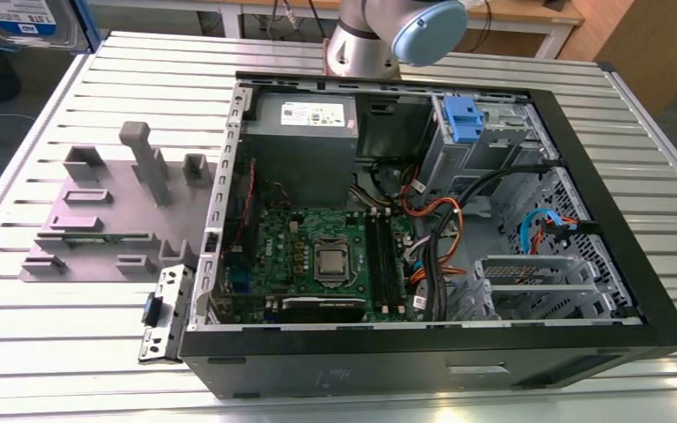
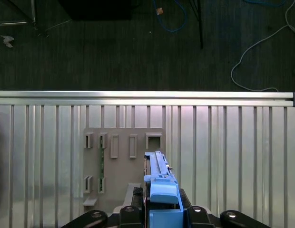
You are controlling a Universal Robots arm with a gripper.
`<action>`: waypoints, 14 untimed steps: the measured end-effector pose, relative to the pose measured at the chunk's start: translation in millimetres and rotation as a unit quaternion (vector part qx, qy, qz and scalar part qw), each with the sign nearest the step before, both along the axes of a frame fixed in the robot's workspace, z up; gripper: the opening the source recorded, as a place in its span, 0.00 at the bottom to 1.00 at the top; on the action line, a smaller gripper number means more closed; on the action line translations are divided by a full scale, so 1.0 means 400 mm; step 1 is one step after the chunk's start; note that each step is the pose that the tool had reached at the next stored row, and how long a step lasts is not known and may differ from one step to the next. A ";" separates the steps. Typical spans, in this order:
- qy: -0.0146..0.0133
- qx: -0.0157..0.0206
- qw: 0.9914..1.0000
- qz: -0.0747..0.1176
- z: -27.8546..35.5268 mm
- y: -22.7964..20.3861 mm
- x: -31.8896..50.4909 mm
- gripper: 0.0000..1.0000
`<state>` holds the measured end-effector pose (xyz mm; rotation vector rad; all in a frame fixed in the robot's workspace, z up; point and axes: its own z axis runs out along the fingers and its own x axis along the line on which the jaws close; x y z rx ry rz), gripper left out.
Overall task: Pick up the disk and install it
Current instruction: 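Pick up the disk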
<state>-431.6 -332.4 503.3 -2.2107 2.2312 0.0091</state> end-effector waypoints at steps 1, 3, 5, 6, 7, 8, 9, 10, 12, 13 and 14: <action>0.000 0.000 1.000 0.000 0.000 0.000 0.000 0.37; 0.000 0.000 1.000 0.000 0.000 0.000 0.000 0.37; 0.000 0.000 1.000 0.000 0.000 -0.001 0.001 0.37; 0.000 0.000 1.000 0.000 0.000 -0.001 0.002 0.37; 0.000 0.000 1.000 0.000 0.000 -0.001 0.003 0.37; 0.000 0.000 1.000 0.000 0.000 -0.001 0.004 0.37; 0.000 0.000 1.000 0.000 0.000 -0.001 0.005 0.37; 0.000 0.000 1.000 0.000 0.000 -0.001 0.009 0.37; 0.000 0.000 1.000 0.000 0.000 -0.001 0.020 0.37; 0.000 0.000 1.000 0.000 0.000 -0.001 0.027 0.37; 0.000 0.000 1.000 0.000 -0.001 -0.001 0.034 0.37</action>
